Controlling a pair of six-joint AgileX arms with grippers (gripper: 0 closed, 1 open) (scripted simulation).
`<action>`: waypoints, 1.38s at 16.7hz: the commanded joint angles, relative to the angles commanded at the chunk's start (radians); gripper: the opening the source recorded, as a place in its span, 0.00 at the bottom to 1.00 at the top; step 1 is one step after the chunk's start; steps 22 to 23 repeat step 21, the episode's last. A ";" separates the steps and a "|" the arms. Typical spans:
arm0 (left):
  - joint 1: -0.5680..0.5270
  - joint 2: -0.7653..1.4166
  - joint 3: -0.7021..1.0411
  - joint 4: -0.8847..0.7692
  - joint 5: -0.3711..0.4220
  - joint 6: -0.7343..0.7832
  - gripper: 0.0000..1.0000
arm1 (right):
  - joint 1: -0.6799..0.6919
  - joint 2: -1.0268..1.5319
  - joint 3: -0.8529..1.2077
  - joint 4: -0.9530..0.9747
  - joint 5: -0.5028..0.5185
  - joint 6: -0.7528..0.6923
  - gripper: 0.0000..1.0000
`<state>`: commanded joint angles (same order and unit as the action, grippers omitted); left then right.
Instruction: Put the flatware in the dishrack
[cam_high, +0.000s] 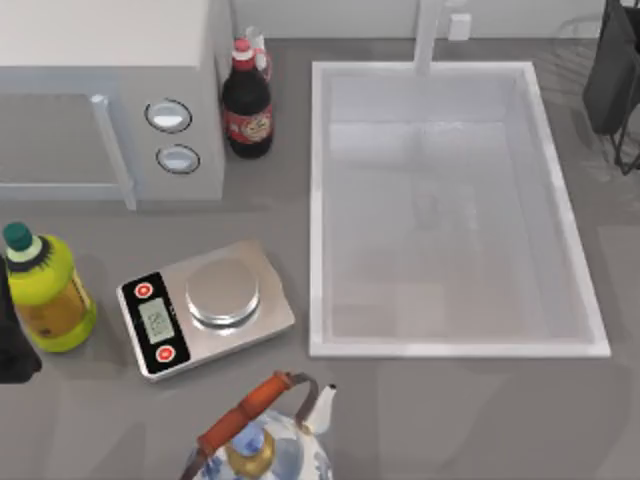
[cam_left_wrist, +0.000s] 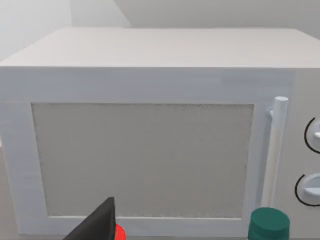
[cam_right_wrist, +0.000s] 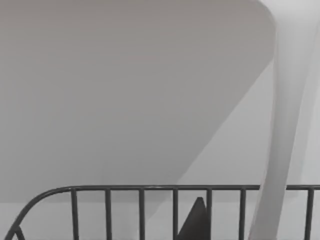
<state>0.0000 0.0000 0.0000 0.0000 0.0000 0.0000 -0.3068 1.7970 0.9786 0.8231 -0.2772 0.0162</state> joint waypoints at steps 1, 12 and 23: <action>0.000 0.000 0.000 0.000 0.000 0.000 1.00 | 0.000 0.000 0.000 0.000 0.000 0.000 0.00; 0.000 0.000 0.000 0.000 0.000 0.000 1.00 | 0.000 0.000 0.000 0.000 0.000 0.000 0.75; 0.000 0.000 0.000 0.000 0.000 0.000 1.00 | 0.000 0.000 0.000 0.000 0.000 0.000 1.00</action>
